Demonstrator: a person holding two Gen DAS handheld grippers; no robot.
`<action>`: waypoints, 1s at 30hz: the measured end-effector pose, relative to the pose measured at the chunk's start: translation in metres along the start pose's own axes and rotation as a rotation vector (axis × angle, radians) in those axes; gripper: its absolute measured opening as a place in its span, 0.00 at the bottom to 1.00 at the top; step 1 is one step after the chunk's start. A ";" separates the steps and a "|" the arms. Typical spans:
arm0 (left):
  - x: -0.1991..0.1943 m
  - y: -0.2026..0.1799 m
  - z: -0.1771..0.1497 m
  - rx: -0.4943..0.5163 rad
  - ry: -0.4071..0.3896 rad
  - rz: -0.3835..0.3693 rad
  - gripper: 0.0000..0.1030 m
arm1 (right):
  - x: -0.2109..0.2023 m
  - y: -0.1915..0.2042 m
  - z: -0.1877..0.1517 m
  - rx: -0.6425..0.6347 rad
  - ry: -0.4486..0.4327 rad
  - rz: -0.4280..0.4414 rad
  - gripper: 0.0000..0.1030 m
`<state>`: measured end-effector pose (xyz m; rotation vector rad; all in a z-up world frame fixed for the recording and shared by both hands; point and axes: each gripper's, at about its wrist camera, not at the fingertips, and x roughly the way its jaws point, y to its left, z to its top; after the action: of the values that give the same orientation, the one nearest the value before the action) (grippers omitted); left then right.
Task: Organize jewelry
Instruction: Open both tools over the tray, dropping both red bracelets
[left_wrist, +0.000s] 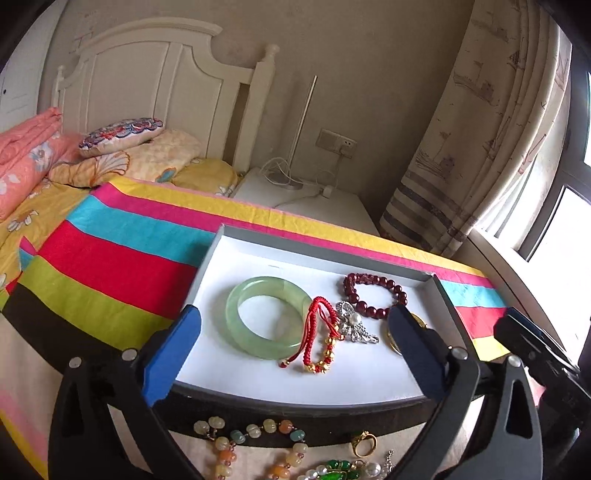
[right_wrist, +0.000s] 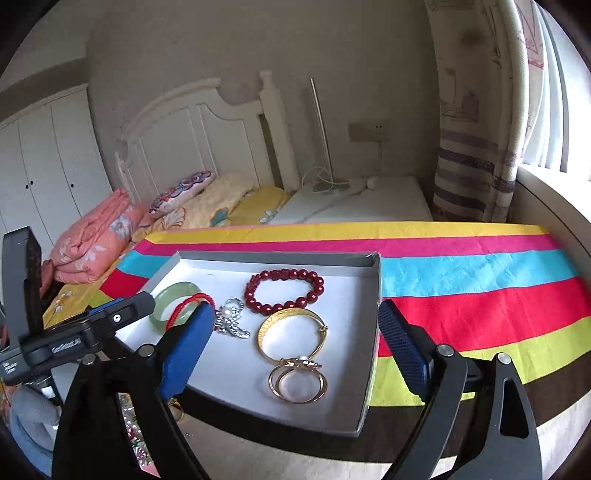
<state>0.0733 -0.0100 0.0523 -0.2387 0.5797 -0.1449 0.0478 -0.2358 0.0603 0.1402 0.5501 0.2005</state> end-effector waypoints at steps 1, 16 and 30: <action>-0.007 0.000 -0.001 0.007 -0.015 0.000 0.98 | -0.008 0.002 -0.002 -0.005 -0.025 0.004 0.84; -0.095 0.057 -0.048 -0.032 -0.002 0.006 0.98 | -0.038 -0.011 -0.045 0.242 0.070 0.079 0.84; -0.112 0.068 -0.089 -0.053 0.154 -0.080 0.98 | -0.049 0.050 -0.071 -0.018 0.171 0.132 0.84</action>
<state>-0.0641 0.0622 0.0206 -0.3044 0.7284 -0.2268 -0.0383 -0.1933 0.0348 0.1433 0.7100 0.3483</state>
